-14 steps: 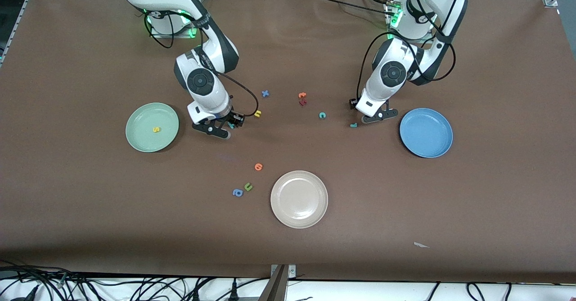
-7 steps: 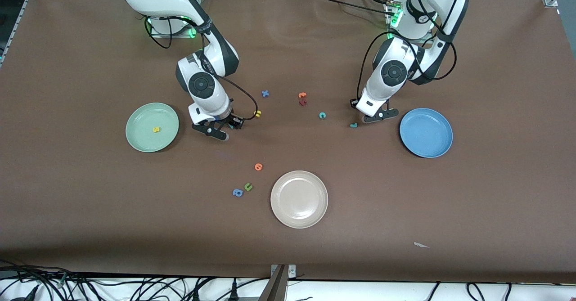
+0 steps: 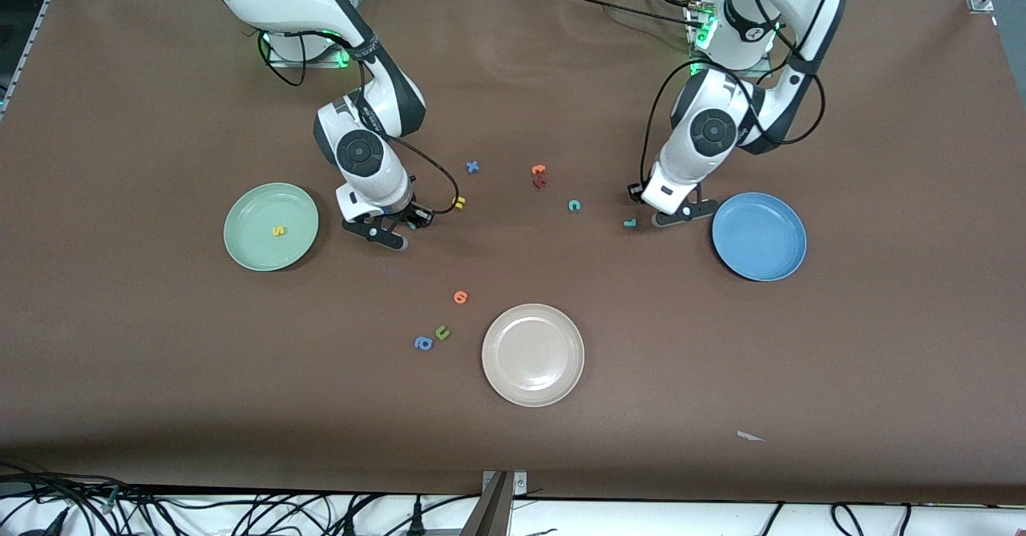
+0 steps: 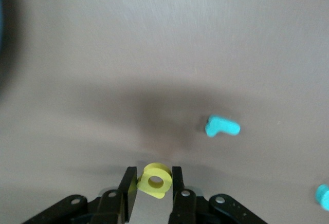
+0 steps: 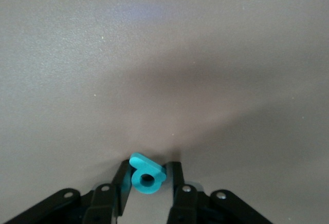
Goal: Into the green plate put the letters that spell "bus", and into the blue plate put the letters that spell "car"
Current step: 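Place the d on the green plate while the left gripper places the o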
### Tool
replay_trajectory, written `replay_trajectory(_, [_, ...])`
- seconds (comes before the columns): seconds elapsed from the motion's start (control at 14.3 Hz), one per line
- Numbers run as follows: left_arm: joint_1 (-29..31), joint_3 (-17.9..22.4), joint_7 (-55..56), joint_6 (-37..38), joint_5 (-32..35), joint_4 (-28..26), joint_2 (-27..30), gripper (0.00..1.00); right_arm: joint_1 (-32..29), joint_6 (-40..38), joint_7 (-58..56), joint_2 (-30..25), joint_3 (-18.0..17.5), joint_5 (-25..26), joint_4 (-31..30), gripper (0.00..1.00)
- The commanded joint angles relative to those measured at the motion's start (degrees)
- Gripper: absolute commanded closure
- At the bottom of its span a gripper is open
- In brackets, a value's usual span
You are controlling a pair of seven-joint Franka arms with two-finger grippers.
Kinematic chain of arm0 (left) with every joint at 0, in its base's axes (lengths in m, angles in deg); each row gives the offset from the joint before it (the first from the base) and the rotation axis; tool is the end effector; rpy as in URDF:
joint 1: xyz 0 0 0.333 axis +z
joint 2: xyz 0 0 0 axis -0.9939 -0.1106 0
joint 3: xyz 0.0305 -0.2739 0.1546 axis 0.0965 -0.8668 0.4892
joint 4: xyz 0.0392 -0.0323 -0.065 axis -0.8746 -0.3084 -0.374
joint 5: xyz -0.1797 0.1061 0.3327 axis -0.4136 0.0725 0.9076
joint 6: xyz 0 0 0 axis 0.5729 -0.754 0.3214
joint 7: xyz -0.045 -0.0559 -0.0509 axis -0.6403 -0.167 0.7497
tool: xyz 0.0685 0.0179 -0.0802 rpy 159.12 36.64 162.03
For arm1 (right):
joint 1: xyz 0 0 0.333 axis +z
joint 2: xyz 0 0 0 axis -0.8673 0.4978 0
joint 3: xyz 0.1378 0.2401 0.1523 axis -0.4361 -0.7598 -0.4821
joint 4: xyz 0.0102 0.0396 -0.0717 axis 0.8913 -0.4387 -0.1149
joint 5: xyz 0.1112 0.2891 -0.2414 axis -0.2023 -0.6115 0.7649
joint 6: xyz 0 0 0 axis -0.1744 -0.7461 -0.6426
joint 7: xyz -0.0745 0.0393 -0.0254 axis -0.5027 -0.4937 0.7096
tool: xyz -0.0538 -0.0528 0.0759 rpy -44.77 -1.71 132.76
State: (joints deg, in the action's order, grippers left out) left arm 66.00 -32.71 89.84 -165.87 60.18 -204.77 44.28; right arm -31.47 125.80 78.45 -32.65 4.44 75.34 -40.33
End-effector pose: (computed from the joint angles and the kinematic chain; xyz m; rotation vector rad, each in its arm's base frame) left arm 0.4546 -0.2127 0.2013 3.0701 0.4395 -0.2264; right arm 0.4903 0.3039 0.1762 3.0700 -0.5616 -0.1040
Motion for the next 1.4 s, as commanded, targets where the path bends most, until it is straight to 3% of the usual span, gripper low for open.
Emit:
replay_trajectory(0.0, [5.7, -0.2, -6.6, 7.8, 0.1, 3.0, 3.9, 0.92, 0.3, 0.6, 0.6, 0.2, 0.2, -0.5, -0.3, 0.80])
replay_trajectory(0.21, [11.8, 0.0, -15.9, 18.0, 0.3, 8.4, 4.0, 0.92, 0.2, -0.7, -1.4, -2.1, 0.8, -0.4, -0.1, 0.87])
replay_trajectory(0.35, [16.7, 0.0, -23.2, 18.8, 0.3, 9.1, 4.0, 0.92, 0.0, -7.1, -7.0, -4.5, 3.2, -0.4, 1.1, 0.87])
replay_trajectory(0.63, [23.1, 0.3, -33.1, 18.5, 0.6, 9.8, 0.8, 0.92, 0.0, -17.6, -26.1, -8.8, 11.8, -0.4, 1.1, 0.87])
replay_trajectory(0.91, [25.2, 0.3, -34.6, 18.2, 5.3, 13.2, -5.2, 0.91, 0.0, -21.3, -43.9, -9.0, 21.9, -0.4, 0.1, 0.85])
replay_trajectory(1.12, [25.9, 0.2, -34.9, 18.5, 5.4, 13.9, -5.5, 0.68, -0.4, -20.4, -45.0, -8.5, 23.3, -0.6, -2.3, 0.84])
replay_trajectory(1.33, [25.9, 0.1, -34.6, 20.0, 5.4, 15.6, -5.7, 0.04, -3.6, -17.3, -45.9, -8.0, 23.6, -0.7, -6.6, 0.83])
